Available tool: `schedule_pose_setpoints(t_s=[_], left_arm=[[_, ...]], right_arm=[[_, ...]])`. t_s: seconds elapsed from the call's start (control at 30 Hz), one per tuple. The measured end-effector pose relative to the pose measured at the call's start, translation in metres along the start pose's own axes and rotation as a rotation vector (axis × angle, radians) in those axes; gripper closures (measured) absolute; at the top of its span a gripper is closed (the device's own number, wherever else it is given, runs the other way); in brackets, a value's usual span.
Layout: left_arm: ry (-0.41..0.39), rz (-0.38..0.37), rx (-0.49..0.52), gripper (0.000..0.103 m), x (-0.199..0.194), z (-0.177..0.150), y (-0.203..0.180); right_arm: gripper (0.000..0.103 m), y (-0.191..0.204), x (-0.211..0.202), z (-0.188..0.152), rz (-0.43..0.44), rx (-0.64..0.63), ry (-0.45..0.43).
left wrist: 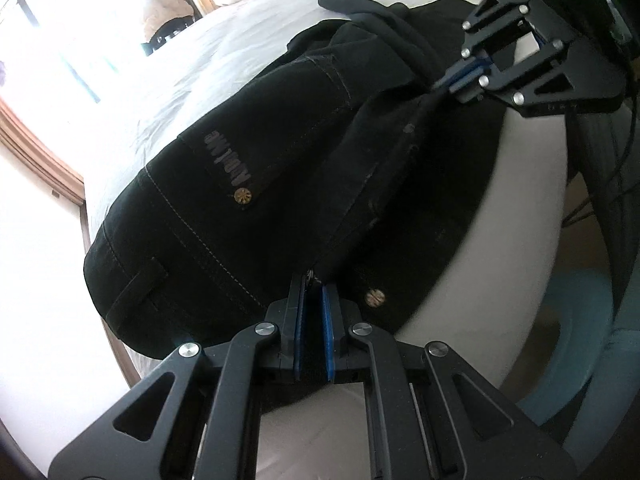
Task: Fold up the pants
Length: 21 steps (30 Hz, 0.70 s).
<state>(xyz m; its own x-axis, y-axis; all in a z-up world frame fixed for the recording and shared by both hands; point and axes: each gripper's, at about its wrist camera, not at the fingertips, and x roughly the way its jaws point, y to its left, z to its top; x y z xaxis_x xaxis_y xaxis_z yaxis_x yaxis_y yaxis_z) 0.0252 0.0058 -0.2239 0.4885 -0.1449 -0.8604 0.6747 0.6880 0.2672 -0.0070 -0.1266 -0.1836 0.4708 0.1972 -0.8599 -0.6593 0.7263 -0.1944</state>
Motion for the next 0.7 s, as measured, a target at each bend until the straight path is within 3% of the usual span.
schedule_pose_setpoints(t_s=[0.23,0.7], left_arm=[[-0.007,-0.023,0.057,0.096,-0.003,-0.009,-0.004],[-0.015,-0.046,0.057,0.096,-0.014,-0.025,0.010]], right_arm=[[0.098,0.013,-0.002,-0.010,-0.008,-0.028,0.012],[0.098,0.024,-0.008,-0.012,-0.030,-0.050,0.034]])
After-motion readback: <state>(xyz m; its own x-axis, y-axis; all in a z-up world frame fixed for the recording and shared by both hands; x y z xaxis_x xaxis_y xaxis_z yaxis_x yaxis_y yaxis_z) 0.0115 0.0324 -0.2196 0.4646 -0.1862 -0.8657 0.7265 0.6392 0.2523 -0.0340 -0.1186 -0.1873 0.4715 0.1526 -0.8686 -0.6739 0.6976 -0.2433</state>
